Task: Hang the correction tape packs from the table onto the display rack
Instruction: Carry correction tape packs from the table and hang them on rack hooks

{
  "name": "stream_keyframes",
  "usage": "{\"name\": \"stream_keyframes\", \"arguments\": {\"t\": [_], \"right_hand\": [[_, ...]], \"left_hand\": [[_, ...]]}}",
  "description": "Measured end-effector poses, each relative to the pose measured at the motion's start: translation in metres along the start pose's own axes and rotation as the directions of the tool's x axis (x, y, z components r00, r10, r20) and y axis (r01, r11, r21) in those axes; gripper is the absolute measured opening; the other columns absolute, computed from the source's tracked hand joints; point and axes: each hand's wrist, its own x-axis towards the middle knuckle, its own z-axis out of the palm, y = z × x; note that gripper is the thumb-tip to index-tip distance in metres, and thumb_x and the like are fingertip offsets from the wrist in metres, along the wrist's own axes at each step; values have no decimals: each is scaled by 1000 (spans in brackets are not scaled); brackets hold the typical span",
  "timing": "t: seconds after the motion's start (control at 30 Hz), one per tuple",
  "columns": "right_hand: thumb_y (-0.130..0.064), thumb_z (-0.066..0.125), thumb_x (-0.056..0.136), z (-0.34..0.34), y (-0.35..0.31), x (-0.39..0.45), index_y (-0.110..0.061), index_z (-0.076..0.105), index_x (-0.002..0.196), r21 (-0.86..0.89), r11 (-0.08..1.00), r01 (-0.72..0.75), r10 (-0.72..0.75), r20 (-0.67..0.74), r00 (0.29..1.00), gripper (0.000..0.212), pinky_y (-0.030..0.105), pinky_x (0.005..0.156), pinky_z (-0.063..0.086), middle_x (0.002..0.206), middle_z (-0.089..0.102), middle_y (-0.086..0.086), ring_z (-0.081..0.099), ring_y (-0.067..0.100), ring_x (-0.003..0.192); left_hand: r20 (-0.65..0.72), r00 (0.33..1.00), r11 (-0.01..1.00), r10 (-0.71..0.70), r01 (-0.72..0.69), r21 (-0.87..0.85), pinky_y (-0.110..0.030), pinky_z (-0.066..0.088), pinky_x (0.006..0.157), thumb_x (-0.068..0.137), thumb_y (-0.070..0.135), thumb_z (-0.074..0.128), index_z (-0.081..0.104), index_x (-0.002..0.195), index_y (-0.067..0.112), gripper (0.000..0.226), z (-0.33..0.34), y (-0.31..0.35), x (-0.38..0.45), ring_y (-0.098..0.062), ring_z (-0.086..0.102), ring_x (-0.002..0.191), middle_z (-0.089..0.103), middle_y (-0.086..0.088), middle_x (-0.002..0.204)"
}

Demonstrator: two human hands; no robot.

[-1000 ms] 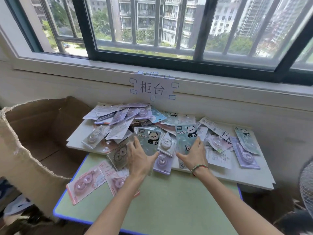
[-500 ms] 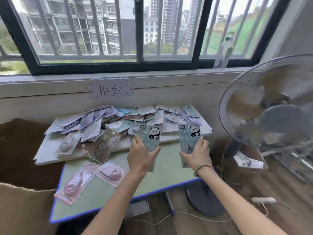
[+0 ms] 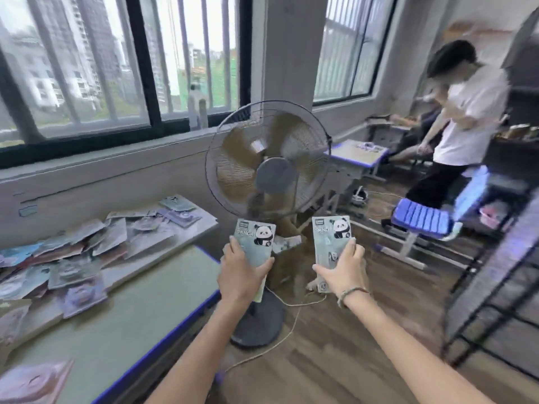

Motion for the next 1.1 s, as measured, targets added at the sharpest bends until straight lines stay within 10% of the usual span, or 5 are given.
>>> {"name": "stream_keyframes", "arguments": {"t": [0.57, 1.1], "right_hand": [[-45, 79, 71, -249, 374, -7, -4, 11, 147, -19, 855, -519, 476, -373, 797, 110, 41, 82, 50, 133, 32, 13, 45, 31, 117], [-43, 77, 73, -362, 583, 44, -5, 9, 148, 69, 759, -647, 609, -425, 670, 108, 39, 81, 47, 136, 30, 12, 42, 32, 119]], "left_hand": [[308, 862, 910, 403, -341, -235, -44, 47, 86, 77, 61, 67, 15, 149, 5, 105, 222, 352, -176, -30, 49, 121, 41, -11, 135], [445, 719, 839, 534, -384, -386, -41, 47, 78, 73, 52, 76, 18, 144, 12, 100, 387, 563, -284, -27, 48, 117, 39, -6, 126]]}}
